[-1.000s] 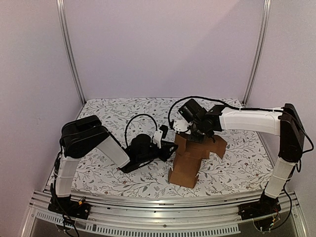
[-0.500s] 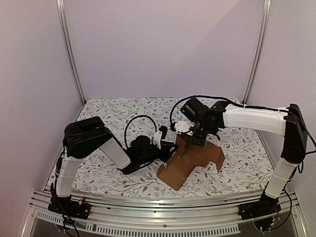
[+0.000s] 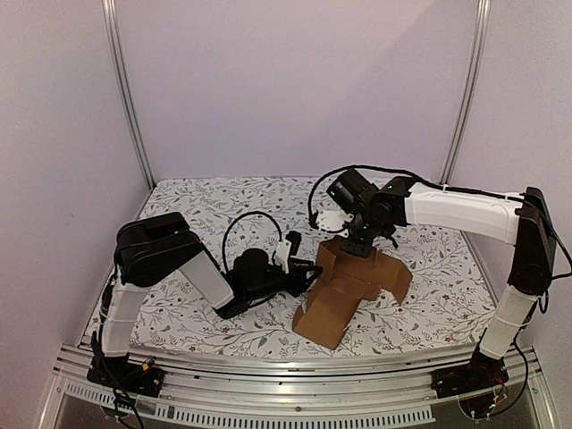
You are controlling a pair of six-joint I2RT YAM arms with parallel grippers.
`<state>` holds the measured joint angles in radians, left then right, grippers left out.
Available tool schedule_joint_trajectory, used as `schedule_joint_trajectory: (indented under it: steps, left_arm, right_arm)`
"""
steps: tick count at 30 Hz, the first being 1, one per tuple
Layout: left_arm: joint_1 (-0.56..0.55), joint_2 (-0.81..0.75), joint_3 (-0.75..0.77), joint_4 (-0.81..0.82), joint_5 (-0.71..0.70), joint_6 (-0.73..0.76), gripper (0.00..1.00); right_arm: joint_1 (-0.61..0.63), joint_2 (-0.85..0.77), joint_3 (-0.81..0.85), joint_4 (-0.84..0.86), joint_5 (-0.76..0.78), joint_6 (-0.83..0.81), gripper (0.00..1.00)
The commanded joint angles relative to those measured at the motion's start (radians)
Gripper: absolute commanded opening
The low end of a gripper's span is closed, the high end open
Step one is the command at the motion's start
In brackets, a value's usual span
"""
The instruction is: Fold the paper box
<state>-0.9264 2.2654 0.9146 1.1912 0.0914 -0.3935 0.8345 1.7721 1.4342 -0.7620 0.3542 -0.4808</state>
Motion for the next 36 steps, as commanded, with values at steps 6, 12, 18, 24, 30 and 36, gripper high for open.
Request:
schedule_joint_trajectory:
  steps: [6, 12, 18, 24, 30, 36]
  left_arm:
    - [0.019, -0.007, -0.010, 0.031, 0.063, -0.001, 0.38]
    - [0.020, 0.014, 0.002, 0.059, 0.082, -0.021, 0.39]
    - [0.022, 0.018, -0.029, 0.092, 0.051, -0.022, 0.38]
    - [0.026, 0.023, -0.021, 0.086, 0.046, -0.023, 0.38]
    - [0.026, 0.033, -0.014, 0.089, 0.066, -0.022, 0.39]
    - [0.028, 0.035, -0.024, 0.093, 0.068, -0.021, 0.39]
  right_arm:
    - [0.000, 0.042, 0.029, -0.014, -0.017, -0.004, 0.06]
    - [0.028, 0.050, 0.018, -0.016, -0.023, -0.004, 0.08]
    - [0.032, 0.038, -0.009, -0.017, -0.034, 0.004, 0.12]
    - [0.033, 0.007, -0.031, -0.018, -0.112, 0.017, 0.13]
    - [0.047, 0.033, -0.039, -0.021, -0.111, 0.025, 0.14]
    - [0.045, 0.044, -0.006, -0.022, -0.037, 0.032, 0.13]
